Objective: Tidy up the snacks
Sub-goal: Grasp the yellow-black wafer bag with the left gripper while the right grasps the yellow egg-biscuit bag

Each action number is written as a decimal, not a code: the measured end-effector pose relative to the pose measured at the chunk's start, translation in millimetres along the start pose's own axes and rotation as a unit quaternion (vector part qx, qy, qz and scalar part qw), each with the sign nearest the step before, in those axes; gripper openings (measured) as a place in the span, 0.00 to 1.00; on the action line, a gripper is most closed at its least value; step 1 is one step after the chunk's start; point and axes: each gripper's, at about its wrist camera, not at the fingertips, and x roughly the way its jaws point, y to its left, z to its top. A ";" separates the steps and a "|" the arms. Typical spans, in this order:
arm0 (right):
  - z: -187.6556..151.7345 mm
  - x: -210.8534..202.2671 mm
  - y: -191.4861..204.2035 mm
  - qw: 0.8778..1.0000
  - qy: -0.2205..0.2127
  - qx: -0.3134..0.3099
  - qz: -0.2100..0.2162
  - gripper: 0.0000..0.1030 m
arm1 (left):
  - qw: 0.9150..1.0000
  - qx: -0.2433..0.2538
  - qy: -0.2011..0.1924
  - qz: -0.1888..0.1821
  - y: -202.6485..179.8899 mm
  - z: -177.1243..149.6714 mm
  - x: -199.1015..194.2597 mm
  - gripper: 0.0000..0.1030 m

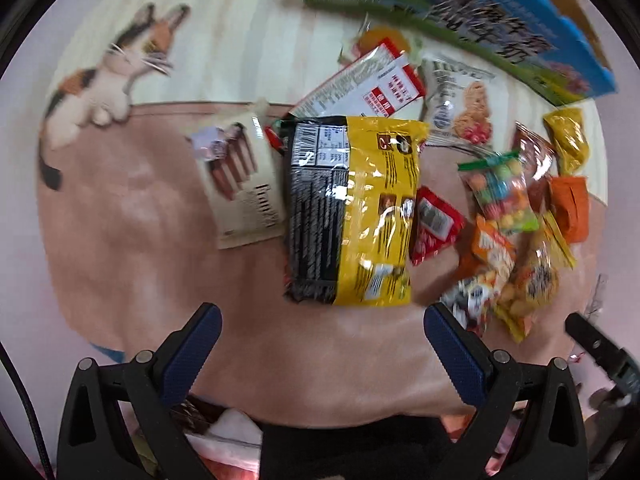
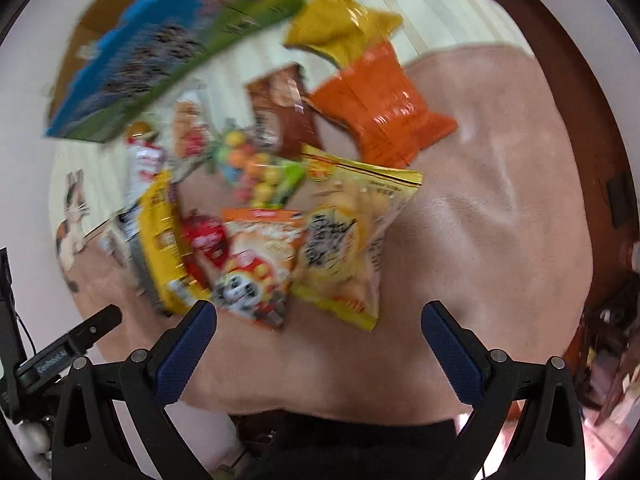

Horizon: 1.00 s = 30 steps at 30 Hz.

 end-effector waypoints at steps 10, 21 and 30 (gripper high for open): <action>30.3 60.9 -1.6 0.999 0.035 0.030 -0.006 1.00 | 0.999 -0.010 0.031 -0.020 -16.7 45.0 54.8 1.00; 51.4 87.8 -0.3 0.996 0.029 0.079 -0.035 0.77 | 0.999 0.027 0.022 -0.040 -31.2 65.5 78.1 0.89; 62.3 92.0 21.4 0.992 0.036 -0.057 -0.110 0.53 | 0.995 0.094 0.009 -0.027 -39.5 30.7 79.7 0.84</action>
